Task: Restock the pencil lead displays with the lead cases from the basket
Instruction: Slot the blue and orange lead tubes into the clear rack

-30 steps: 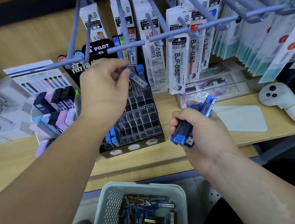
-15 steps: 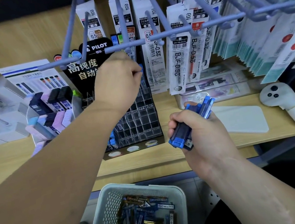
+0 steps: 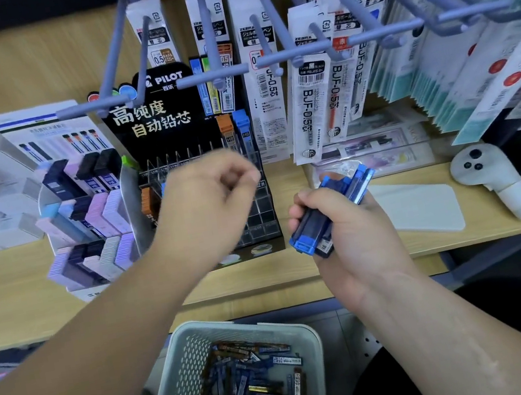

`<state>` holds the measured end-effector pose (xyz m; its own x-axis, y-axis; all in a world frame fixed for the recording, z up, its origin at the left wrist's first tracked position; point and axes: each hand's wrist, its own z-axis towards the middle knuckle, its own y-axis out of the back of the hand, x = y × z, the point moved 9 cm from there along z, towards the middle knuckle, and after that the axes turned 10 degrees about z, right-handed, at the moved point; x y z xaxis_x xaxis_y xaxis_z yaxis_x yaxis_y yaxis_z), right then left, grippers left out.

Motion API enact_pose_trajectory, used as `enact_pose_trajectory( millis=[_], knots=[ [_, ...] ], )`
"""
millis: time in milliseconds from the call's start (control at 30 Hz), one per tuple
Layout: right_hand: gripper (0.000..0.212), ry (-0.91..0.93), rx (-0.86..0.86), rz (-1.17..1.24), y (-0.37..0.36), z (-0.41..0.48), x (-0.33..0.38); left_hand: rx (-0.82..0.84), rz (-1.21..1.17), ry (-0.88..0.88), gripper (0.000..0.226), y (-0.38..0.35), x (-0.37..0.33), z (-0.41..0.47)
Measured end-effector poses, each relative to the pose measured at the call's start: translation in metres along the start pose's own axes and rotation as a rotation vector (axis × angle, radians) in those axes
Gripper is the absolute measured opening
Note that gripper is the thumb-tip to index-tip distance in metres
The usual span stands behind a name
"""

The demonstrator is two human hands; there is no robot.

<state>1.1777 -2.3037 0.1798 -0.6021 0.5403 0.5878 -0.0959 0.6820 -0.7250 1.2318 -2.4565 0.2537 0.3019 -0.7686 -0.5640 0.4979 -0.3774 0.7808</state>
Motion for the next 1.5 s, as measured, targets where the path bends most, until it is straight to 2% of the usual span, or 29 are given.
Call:
enact_pose_trajectory(
  millis=[100,200,267,333,500,567,700,800,900,967,1100,1167,1267,1367,1500],
  knots=[
    [0.04,0.02,-0.02,0.013,0.0,0.0,0.001,0.272,-0.322,0.256,0.014,-0.024,0.005,-0.041],
    [0.035,0.038,-0.044,0.027,0.001,-0.001,0.0,0.335,-0.483,0.251,0.014,-0.029,-0.006,-0.065],
    [0.035,0.044,-0.058,0.014,0.002,-0.002,-0.001,0.312,-0.46,0.173,0.03,-0.031,-0.011,-0.071],
    [0.033,0.042,-0.059,-0.002,0.003,-0.003,-0.003,0.25,-0.355,0.074,0.035,-0.029,-0.016,-0.071],
    [0.031,0.016,-0.033,0.015,0.001,-0.004,-0.004,0.034,-0.019,-0.301,0.026,-0.012,-0.037,-0.069],
    [0.03,-0.006,-0.02,-0.005,0.001,-0.004,-0.005,-0.025,0.041,-0.42,0.019,-0.01,-0.043,-0.074],
    [0.026,-0.028,-0.002,-0.09,-0.001,-0.007,-0.004,-0.136,0.061,-0.477,0.016,-0.004,-0.042,-0.078],
    [0.037,-0.047,0.007,-0.115,-0.004,-0.008,-0.004,-0.175,0.027,-0.403,0.014,0.001,-0.039,-0.076],
    [0.048,-0.075,0.02,-0.103,-0.006,-0.007,-0.007,-0.217,-0.047,-0.269,0.008,0.007,-0.035,-0.073],
    [0.05,-0.078,0.02,-0.081,-0.006,-0.006,-0.008,-0.189,-0.14,-0.139,0.008,0.007,-0.029,-0.069],
    [0.037,-0.067,0.009,-0.059,-0.005,-0.005,-0.007,-0.031,-0.476,0.216,0.01,-0.01,-0.008,-0.065],
    [0.024,-0.057,0.008,-0.059,-0.005,-0.005,-0.006,-0.02,-0.595,0.311,0.009,-0.014,-0.002,-0.065],
    [0.007,-0.051,-0.001,-0.06,-0.003,-0.004,-0.006,-0.053,-0.661,0.382,0.011,-0.014,0.007,-0.062],
    [0.014,-0.062,-0.034,-0.036,0.0,-0.004,-0.007,-0.128,-0.585,0.388,0.008,0.001,0.016,-0.048],
    [0.018,-0.074,-0.035,-0.036,0.002,-0.004,-0.008,-0.225,-0.372,0.243,0.009,0.034,0.014,-0.01]
  ],
)
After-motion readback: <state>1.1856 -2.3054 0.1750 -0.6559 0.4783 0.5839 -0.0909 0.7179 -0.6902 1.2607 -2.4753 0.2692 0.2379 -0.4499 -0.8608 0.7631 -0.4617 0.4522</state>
